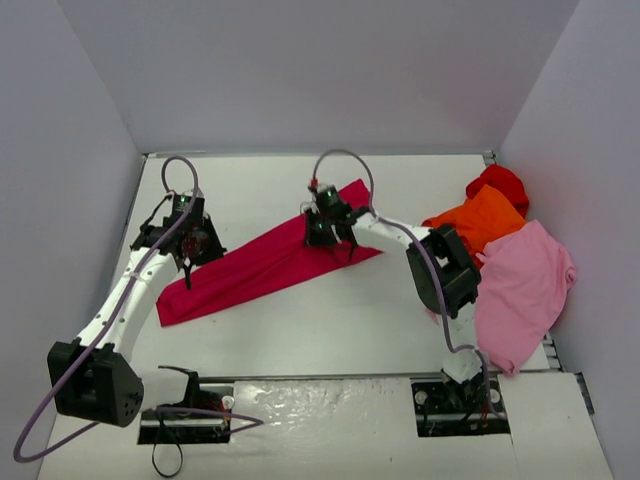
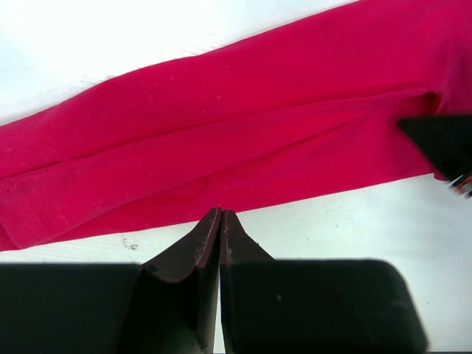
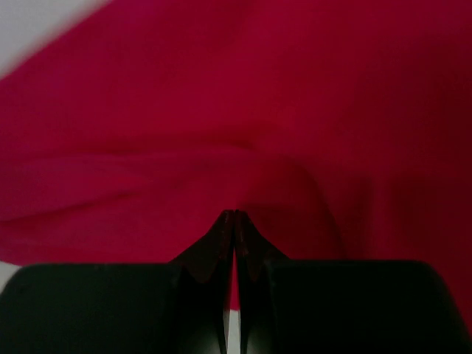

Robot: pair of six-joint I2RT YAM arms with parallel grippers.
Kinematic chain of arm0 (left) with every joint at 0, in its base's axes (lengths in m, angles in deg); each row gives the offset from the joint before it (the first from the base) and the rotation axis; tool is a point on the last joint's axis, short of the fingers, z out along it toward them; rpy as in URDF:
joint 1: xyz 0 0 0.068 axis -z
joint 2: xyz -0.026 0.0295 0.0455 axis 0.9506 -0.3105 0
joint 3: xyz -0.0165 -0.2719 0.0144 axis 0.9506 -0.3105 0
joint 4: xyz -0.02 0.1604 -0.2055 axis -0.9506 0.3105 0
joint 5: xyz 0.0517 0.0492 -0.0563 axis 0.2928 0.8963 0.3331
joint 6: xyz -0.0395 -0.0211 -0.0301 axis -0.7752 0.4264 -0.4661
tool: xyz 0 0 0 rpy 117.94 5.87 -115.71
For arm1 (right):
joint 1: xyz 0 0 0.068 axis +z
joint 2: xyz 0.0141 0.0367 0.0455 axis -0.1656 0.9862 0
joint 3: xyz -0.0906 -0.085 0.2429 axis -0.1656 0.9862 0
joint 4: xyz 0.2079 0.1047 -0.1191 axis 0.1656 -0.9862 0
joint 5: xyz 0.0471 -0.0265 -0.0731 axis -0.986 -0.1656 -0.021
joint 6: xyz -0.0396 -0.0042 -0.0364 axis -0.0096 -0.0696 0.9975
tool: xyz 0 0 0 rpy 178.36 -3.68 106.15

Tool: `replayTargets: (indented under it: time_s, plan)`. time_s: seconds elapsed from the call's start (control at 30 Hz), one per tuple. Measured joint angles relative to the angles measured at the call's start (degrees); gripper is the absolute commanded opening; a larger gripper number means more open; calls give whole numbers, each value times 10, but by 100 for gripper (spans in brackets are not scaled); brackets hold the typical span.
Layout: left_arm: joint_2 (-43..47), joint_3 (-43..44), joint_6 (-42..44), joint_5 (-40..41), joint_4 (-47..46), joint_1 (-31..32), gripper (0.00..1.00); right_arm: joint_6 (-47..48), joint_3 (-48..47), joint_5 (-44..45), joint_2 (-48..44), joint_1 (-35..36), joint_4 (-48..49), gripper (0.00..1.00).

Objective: Fold and stack the t-shirts

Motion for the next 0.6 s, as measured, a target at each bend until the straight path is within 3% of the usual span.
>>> replayTargets:
  time_s: [0.1, 0.33, 0.6]
  plan:
    - [-2, 0, 2, 0, 0, 0, 0, -13, 102, 43, -50, -12, -22, 0]
    - [-57, -8, 1, -16, -32, 1, 0, -17, 200, 135, -201, -58, -76, 0]
    - [-139, -43, -4, -56, -58, 5, 0, -9, 241, 166, -226, -74, -94, 0]
